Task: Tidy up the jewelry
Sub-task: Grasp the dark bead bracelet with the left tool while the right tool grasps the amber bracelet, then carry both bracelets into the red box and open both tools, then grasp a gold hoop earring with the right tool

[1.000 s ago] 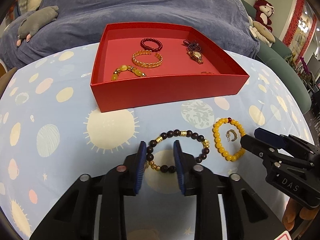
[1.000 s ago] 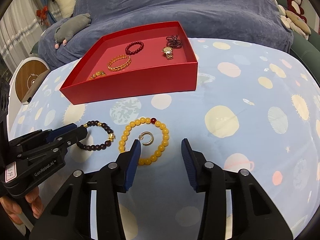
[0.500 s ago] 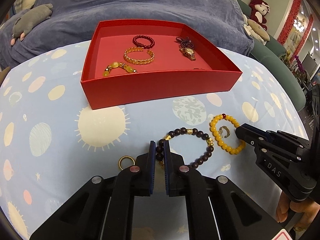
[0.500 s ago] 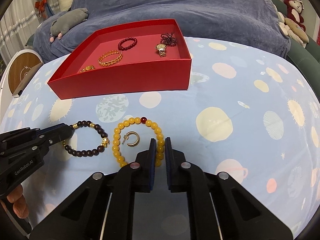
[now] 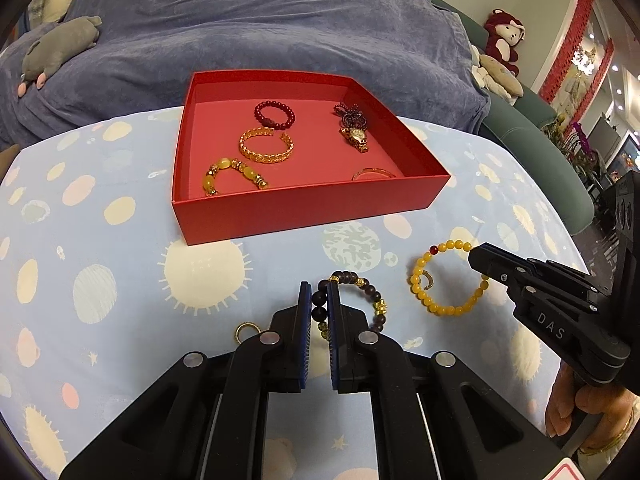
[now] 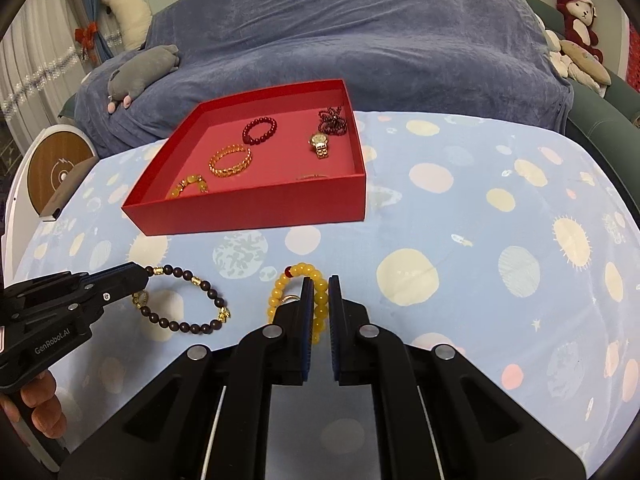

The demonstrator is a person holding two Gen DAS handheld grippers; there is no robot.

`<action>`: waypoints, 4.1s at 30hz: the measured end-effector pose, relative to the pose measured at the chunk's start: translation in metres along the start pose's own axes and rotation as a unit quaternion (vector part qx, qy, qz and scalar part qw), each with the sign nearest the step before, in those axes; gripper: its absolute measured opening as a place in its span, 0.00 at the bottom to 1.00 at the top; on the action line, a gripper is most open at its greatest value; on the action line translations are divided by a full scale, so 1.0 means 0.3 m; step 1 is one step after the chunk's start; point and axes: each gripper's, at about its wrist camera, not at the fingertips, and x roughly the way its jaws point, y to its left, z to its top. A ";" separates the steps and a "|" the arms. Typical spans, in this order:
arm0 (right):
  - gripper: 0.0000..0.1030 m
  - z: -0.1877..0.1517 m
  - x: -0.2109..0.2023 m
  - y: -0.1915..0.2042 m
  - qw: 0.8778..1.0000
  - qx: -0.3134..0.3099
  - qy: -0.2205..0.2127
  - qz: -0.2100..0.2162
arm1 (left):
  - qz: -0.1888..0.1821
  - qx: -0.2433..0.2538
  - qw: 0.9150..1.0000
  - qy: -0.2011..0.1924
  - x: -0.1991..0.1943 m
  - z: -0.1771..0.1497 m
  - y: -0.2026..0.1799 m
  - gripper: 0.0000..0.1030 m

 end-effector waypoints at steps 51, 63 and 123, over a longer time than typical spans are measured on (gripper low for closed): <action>0.07 0.404 0.256 0.140 0.996 0.029 -0.020 0.087 | 0.038 -0.032 0.995 -0.082 0.065 0.446 0.159 0.06; 0.09 0.386 0.414 0.135 0.999 -0.001 0.008 0.032 | 0.069 -0.058 0.994 -0.058 0.208 0.488 0.253 0.06; 0.39 -0.066 0.126 0.057 0.999 -0.010 0.044 -0.015 | 0.094 -0.048 0.994 0.029 0.027 -0.086 0.085 0.50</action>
